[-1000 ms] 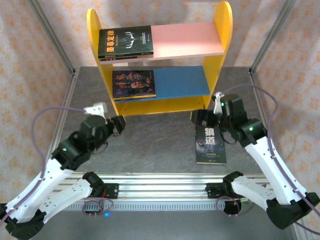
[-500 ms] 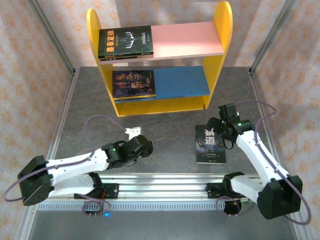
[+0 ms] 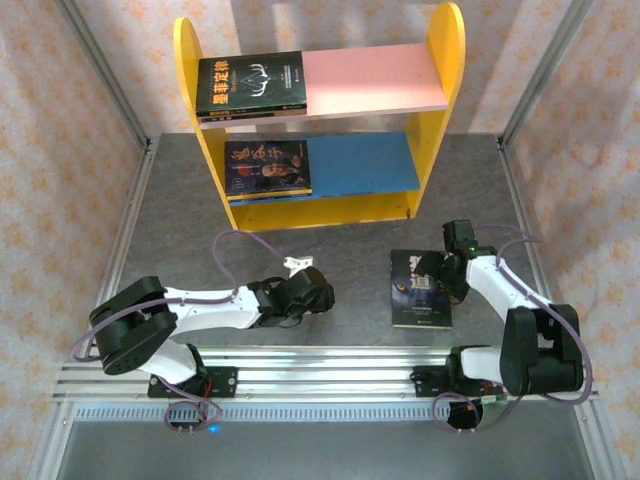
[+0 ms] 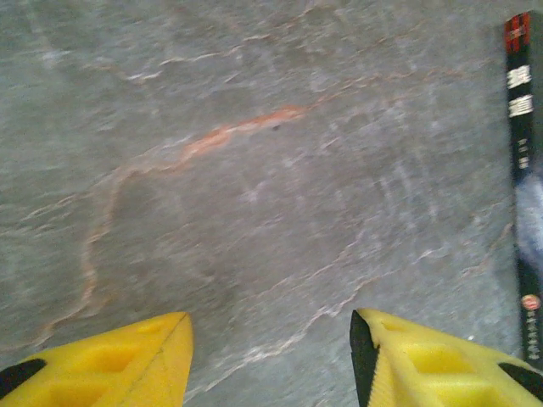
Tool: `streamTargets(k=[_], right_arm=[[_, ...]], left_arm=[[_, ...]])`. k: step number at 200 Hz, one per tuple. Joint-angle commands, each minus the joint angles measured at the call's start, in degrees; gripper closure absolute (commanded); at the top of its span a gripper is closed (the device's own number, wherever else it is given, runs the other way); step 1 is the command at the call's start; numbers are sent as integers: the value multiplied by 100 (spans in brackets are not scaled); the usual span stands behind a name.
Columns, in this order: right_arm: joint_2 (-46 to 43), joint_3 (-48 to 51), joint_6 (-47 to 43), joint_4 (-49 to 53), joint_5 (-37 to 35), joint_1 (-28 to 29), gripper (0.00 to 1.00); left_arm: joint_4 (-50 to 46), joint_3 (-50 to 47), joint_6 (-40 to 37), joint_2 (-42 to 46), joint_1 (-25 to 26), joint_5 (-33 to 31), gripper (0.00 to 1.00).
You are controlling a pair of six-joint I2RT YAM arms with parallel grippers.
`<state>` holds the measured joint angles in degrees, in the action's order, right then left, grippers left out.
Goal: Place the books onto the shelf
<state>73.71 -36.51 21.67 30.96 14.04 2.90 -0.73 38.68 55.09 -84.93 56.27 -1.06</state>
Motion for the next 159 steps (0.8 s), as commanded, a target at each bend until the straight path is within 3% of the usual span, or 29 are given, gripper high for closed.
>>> streamTargets(k=[1,44,82,159], right_arm=[[184,15,-129,-305,671,-26,20],[163,321,58,-784,1228,412,29],[190,420,432,-1210,1214,1242,32],[1190,-127,825,-2030,930,2926,38]], left_arm=[[247,263,68,-218,27,78,47],[5,552,-230,-662,-208,136,44],[850,205,-318,-909,-853,1000,45],[745,65,-419,-996,-996,1162,45]])
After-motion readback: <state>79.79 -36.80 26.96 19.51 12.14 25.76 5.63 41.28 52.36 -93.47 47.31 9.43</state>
